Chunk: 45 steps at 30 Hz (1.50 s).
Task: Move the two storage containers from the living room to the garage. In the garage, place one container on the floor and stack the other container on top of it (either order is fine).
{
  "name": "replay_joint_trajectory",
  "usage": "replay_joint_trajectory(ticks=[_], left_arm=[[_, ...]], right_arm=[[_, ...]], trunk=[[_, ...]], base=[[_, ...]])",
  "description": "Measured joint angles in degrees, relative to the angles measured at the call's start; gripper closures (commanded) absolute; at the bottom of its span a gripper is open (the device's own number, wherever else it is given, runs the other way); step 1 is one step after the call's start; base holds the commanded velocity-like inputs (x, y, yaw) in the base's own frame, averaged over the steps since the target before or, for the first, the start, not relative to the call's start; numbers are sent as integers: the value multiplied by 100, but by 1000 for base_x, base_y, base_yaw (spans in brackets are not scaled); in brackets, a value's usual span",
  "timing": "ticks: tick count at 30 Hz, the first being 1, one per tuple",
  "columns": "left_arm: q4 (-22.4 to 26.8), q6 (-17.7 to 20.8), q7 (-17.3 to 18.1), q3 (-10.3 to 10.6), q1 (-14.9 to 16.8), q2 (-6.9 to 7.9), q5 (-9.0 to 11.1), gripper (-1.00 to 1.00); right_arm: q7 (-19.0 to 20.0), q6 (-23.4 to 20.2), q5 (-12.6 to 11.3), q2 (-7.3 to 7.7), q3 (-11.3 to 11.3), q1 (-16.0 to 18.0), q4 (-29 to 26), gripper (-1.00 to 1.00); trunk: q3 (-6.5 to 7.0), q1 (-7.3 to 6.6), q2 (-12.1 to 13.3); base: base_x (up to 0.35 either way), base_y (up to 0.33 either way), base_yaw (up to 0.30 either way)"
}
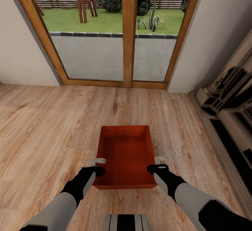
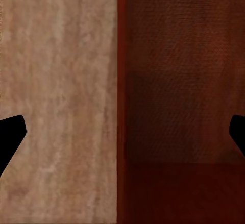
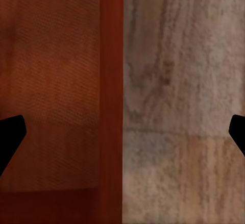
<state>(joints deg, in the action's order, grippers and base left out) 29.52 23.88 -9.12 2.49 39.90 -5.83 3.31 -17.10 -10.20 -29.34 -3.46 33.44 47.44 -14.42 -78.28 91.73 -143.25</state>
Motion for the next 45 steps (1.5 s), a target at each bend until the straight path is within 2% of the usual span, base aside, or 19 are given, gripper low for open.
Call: replay_joint_trajectory(ticks=[7,8,9,17,22,36,38,45], left_arm=[[1,-4,-6,-8,0,80,9,-100],[0,-2,-6,-9,0,84,11,-100],[0,-4,-6,-8,0,86,13,100],[-20,-22,9,9,0,75,196,100],[-15,-20,114,14,0,73,191,100],[-11,-21,107,21,0,64,181,100],[-12,-21,107,22,1,64,176,100],[-9,-21,143,24,1,64,159,100]], right_arm=[[0,0,-2,-1,0,0,-1,-100],[0,0,-3,-1,0,0,1,100],[0,1,-3,-1,0,0,0,100],[32,9,-66,-6,14,0,-6,100],[36,13,-70,-8,15,0,-6,100],[28,15,-81,-1,28,0,-8,100],[35,19,-93,4,38,-1,-9,100],[47,25,-129,19,59,-1,-6,100]], trunk=[[0,0,0],[0,0,0],[0,0,0],[0,0,0],[0,0,0],[0,0,0],[44,-6,2],[169,-158,282]], base=[[0,0,0],[0,0,0],[0,0,0],[0,0,0],[0,0,0],[0,0,0],[0,0,0],[0,0,0]])
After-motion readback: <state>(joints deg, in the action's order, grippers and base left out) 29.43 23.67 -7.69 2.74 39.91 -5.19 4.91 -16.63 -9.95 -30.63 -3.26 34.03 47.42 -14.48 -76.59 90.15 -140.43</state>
